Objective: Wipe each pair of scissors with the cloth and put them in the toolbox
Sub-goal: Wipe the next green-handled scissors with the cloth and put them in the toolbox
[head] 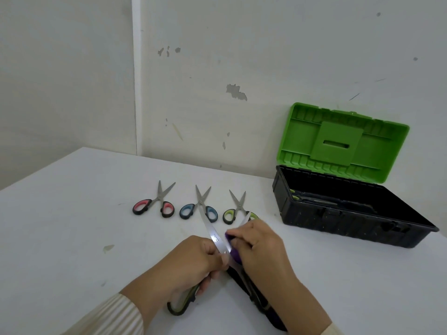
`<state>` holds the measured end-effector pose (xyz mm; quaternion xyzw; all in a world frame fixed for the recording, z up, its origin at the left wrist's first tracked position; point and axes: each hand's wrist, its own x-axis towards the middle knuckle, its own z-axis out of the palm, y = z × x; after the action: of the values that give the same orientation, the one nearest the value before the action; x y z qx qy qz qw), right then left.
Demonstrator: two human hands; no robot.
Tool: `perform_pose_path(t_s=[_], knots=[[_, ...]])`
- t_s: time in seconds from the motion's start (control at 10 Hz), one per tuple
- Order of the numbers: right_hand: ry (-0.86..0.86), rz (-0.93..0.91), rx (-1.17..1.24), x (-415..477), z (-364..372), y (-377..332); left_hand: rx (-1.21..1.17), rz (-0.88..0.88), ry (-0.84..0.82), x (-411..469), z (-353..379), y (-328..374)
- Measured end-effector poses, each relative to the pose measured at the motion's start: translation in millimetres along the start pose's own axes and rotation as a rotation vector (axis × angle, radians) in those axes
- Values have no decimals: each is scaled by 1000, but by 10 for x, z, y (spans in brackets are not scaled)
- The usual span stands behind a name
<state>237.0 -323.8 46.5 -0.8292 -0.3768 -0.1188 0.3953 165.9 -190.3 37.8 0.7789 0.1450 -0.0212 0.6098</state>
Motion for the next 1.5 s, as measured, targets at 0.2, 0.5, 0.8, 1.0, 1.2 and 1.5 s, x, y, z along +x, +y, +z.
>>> perform_pose_path(t_s=[0.2, 0.5, 0.8, 1.0, 1.2, 1.5], knots=[[-41, -38, -45, -20, 43, -6, 26, 1, -1, 13, -43, -30], [-4, 7, -52, 4, 32, 51, 31, -1, -5, -5, -40, -2], [169, 17, -32, -12, -184, 165, 41, -23, -32, -56, -39, 64], [31, 3, -75, 67, -9, 208, 37, -25, -33, -75, -45, 62], [191, 267, -14, 97, -335, 327, -30, -47, -70, -71, -67, 90], [-386, 204, 87, 2, -184, 90, -223, -112, -46, -45, -261, 86]])
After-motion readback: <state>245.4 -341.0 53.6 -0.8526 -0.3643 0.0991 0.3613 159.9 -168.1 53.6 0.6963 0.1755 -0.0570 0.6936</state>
